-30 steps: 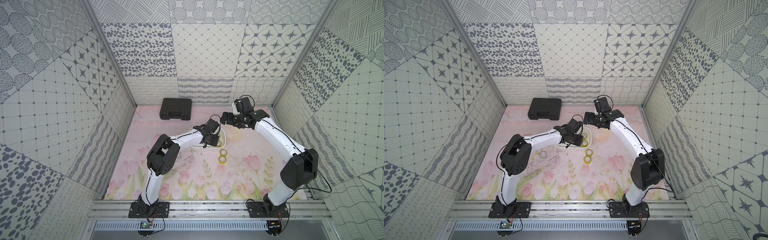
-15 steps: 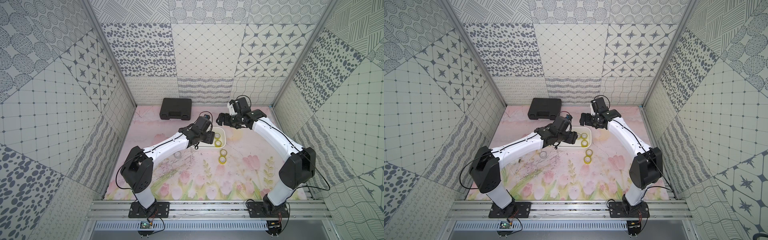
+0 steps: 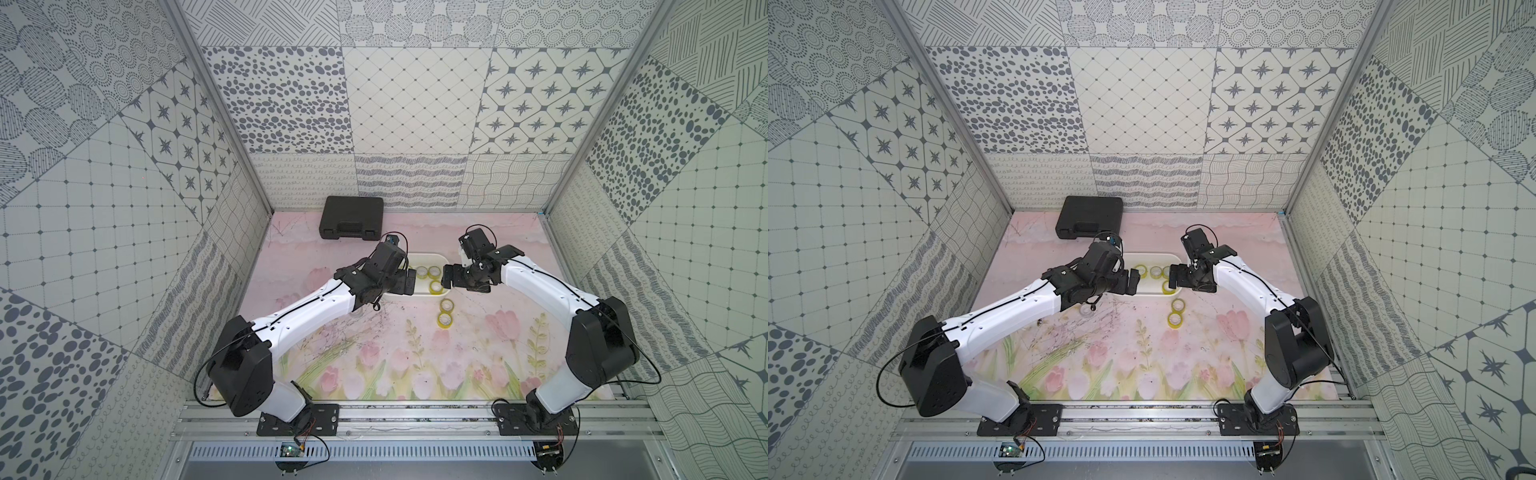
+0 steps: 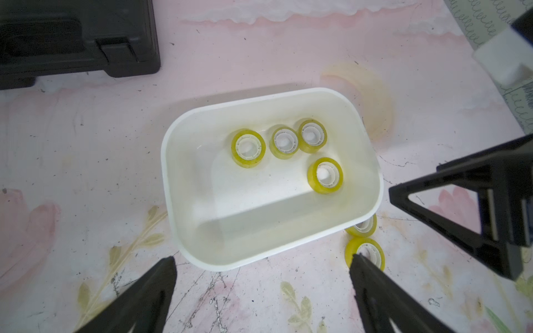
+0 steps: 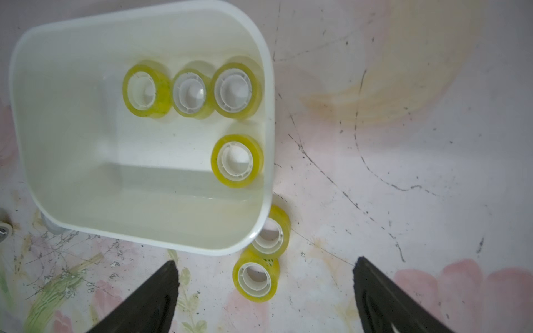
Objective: Put the transparent tape into the storage box
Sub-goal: Pick up the tape at the center of the board.
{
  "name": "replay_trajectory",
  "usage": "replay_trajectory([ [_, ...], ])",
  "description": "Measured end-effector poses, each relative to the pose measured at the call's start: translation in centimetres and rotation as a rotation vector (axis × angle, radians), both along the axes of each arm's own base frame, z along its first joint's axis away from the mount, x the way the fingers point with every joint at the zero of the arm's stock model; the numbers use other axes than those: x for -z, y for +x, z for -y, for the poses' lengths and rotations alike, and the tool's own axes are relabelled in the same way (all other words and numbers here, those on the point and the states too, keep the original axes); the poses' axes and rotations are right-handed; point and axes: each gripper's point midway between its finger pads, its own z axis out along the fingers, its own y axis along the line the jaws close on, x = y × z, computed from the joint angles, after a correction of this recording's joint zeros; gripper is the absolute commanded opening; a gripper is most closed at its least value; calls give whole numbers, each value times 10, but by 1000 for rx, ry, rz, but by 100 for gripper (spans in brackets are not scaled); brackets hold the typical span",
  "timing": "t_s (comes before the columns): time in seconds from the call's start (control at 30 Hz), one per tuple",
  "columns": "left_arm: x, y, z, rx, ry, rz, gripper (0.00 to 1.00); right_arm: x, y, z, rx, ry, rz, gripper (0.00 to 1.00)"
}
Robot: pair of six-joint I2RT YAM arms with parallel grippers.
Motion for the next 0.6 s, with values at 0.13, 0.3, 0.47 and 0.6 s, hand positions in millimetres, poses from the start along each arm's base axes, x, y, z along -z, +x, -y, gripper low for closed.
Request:
replay_trajectory([
  [0.13, -1, -2, -9, -31, -5, 2, 99, 14, -20, 9, 18, -19, -36, 97],
  [0.3, 2, -5, -22, -67, 6, -6, 99, 35, -32, 15, 35, -48, -68, 96],
  [0.47, 2, -5, -34, -104, 3, -9, 99, 40, -23, 17, 64, -67, -35, 97],
  [0.6, 2, -5, -41, -123, 1, -14, 99, 50, -13, 16, 73, -89, -18, 92],
])
